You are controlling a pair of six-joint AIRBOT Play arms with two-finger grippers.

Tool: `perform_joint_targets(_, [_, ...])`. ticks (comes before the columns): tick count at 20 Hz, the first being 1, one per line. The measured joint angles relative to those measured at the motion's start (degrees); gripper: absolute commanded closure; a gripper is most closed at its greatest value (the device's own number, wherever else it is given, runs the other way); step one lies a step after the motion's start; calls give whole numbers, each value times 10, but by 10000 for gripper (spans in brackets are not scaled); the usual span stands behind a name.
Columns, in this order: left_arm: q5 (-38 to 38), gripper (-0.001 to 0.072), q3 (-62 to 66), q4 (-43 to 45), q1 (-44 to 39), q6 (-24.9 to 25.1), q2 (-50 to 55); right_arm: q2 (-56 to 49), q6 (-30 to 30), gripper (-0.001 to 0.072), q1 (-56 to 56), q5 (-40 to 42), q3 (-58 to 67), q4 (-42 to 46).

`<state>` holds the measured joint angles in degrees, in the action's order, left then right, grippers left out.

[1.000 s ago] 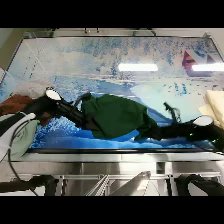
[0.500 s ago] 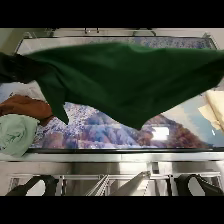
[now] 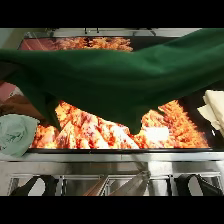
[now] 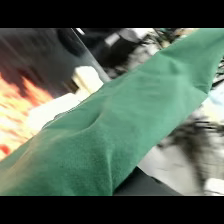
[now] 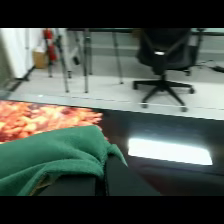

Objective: Fold the shirts.

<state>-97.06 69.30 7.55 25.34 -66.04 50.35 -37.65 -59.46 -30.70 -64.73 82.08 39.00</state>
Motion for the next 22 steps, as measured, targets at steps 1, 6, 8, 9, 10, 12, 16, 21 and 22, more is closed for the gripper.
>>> perform_joint_targets(1, [2,678,-26,0,-17,0,17,-28,9,689,10,-3,0,-20])
perform_joint_targets(6, [33,675,-111,0,-86,29,195,-251,34,688,107,-3,-3,-52])
perform_joint_targets(8, [36,246,-96,-2,-90,52,313,-365,37,298,142,19,-3,-59])
perform_joint_targets(9, [29,33,-77,-11,-88,62,369,-417,38,275,153,33,-3,-66])
perform_joint_targets(10, [20,-9,-53,-25,-82,70,423,-457,39,274,159,42,-2,-76])
perform_joint_targets(12, [-16,-8,14,-77,-64,81,523,-515,38,282,161,55,3,-94])
perform_joint_targets(16, [-69,10,130,-117,-16,67,612,-536,20,351,123,8,7,-82])
perform_joint_targets(21, [-75,10,140,31,21,54,565,-477,-31,351,89,-89,-102,39])
perform_joint_targets(22, [-57,10,118,74,21,50,545,-458,-40,351,86,-89,-146,58])
